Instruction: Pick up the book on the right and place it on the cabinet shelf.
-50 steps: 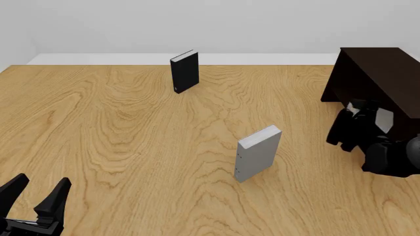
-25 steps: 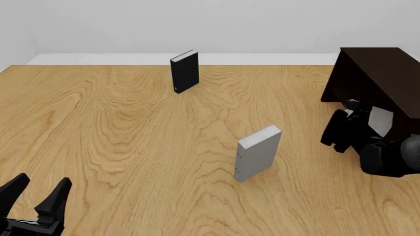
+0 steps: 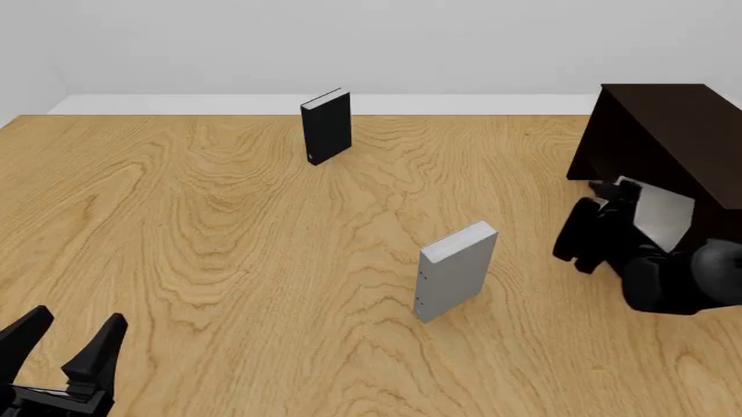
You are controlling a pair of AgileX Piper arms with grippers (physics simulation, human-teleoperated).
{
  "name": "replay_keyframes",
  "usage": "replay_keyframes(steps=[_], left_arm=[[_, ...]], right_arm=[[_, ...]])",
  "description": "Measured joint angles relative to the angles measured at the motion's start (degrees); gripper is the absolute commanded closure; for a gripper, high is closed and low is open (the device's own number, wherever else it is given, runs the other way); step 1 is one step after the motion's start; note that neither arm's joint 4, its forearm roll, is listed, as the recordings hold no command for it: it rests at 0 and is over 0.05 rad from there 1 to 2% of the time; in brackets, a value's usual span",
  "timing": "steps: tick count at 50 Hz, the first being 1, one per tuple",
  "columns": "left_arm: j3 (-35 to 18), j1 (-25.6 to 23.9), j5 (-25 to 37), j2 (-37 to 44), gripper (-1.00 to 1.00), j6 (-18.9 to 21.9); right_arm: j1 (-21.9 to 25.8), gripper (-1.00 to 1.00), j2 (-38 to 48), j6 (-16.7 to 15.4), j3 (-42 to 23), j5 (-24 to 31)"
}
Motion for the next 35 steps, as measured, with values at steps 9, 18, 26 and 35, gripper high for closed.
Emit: replay_keyframes(steps=[9,18,26,35], left_arm=[[0.0,-0.08,-0.32,0.37,-1.0,-0.04],[0.0,-0.16,-0.8,0.88,-1.0,-0.02],[0.0,-0.23,-1.19,1.27,-1.0,-0.01],[0.0,-0.32,-1.49,1.61,-1.0,-0.03]], right_arm=[[0.64,-1.0,0.32,0.19,-0.02,-0.2],[1.52,-1.0,0.12,0.56,-0.44,0.08],[2.08,-1.0,-0.44,0.96,-0.76,0.0],[2.07,-1.0,-1.03,0.83,-0.66,-0.58]])
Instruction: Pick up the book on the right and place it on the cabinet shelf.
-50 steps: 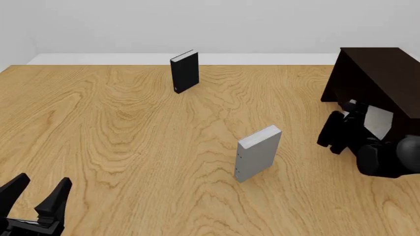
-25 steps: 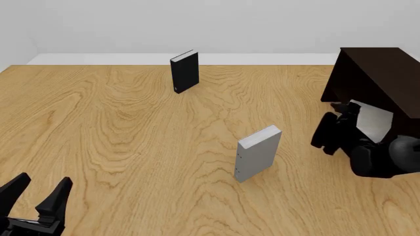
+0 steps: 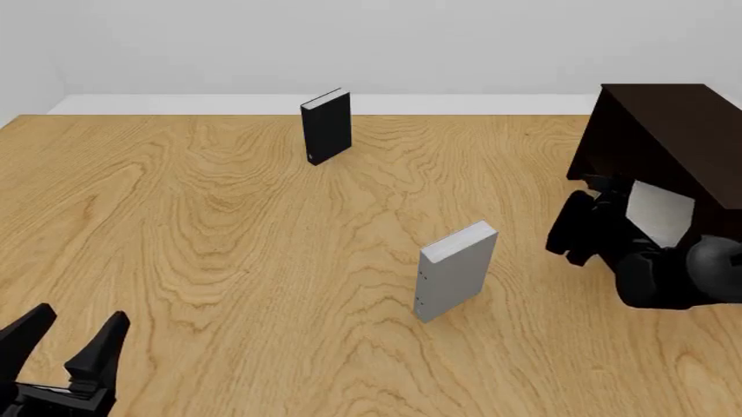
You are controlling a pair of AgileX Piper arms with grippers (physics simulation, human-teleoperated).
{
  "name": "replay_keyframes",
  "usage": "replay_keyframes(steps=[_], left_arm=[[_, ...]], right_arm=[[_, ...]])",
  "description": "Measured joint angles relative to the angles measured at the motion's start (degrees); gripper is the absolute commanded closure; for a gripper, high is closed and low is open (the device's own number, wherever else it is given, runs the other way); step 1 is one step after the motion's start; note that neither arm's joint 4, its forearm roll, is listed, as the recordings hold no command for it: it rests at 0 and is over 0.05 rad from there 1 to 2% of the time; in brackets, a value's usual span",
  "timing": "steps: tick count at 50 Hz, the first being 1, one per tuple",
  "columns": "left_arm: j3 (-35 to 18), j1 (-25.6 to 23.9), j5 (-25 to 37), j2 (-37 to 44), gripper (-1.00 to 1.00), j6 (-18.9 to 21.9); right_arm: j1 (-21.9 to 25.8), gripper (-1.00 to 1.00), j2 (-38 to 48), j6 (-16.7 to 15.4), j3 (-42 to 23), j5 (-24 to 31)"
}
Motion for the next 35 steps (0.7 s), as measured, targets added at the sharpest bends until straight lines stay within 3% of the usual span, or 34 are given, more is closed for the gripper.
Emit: replay_keyframes(steps=[35], left_arm=[[0.0,-0.22,1.08,-0.88,-1.0,0.15]], right_arm=[[-3.78,-1.0,-1.33,-2.65,2.63,-2.63]])
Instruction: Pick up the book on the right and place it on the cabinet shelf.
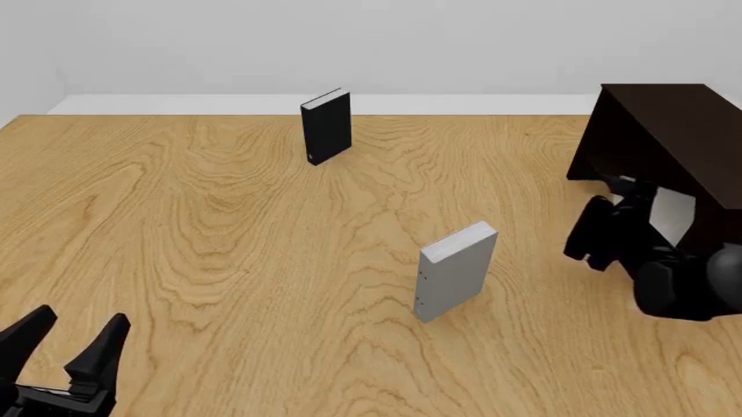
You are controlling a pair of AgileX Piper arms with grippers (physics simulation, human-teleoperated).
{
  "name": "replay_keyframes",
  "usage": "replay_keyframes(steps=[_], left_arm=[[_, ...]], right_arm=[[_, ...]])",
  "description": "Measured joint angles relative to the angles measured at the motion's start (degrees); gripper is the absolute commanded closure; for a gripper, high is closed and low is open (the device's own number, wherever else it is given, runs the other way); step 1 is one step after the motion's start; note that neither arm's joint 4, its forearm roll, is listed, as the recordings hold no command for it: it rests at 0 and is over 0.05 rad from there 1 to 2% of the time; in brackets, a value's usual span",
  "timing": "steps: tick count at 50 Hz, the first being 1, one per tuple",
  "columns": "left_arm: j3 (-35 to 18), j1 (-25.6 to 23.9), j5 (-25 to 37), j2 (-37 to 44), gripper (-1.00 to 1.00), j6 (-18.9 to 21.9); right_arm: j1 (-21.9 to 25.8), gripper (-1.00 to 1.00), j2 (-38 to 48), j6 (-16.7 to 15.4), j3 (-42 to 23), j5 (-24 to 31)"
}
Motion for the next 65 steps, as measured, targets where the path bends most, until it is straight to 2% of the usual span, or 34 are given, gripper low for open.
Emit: replay_keyframes(steps=[32,65], left_arm=[[0.0,-0.21,-0.28,0.58,-1.0,0.1],[0.0,-0.33,-1.19,1.61,-1.0,0.43]], right_arm=[[-2.9,-1.0,-2.79,-0.06,1.8,-0.27],[-6.14,-1.0,-3.58,0.16,6.35,-3.67]])
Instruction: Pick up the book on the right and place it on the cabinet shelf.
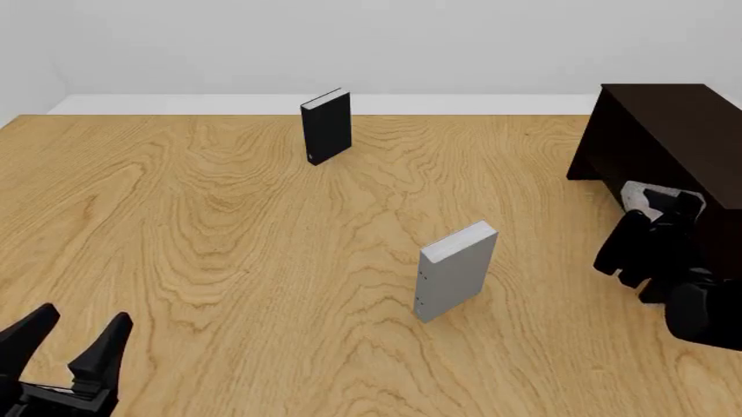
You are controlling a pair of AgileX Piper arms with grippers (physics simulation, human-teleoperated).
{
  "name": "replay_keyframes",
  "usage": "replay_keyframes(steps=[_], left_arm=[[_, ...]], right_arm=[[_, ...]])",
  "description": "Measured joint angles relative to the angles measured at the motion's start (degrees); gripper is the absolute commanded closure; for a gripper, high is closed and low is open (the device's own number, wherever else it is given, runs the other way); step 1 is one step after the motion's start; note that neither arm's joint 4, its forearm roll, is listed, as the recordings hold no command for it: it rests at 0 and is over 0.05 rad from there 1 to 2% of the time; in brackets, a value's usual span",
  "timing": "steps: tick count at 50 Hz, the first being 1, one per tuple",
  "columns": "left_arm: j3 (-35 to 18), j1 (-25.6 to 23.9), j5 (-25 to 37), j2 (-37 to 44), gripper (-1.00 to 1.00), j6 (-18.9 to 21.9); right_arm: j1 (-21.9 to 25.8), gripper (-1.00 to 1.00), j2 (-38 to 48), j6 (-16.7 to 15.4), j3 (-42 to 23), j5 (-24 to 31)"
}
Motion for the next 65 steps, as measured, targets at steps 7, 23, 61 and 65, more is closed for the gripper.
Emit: replay_keyframes(steps=[7,23,61,65], left_arm=[[0.0,-0.02,-0.12,0.14,-1.0,0.04],[0.0,-0.02,-0.37,0.54,-1.0,0.1],[0.0,0.19,0.08,0.09,-1.0,0.3],[0.0,0.19,0.14,-0.01,-1.0,0.32]], right_arm=[[-0.16,-1.0,0.17,-0.28,0.17,-0.66],[-0.44,-1.0,0.51,-0.83,0.56,-1.91],[-0.63,-1.0,-0.7,-3.18,-0.6,3.11],[-0.49,-1.0,-0.49,-3.25,-1.34,3.75]])
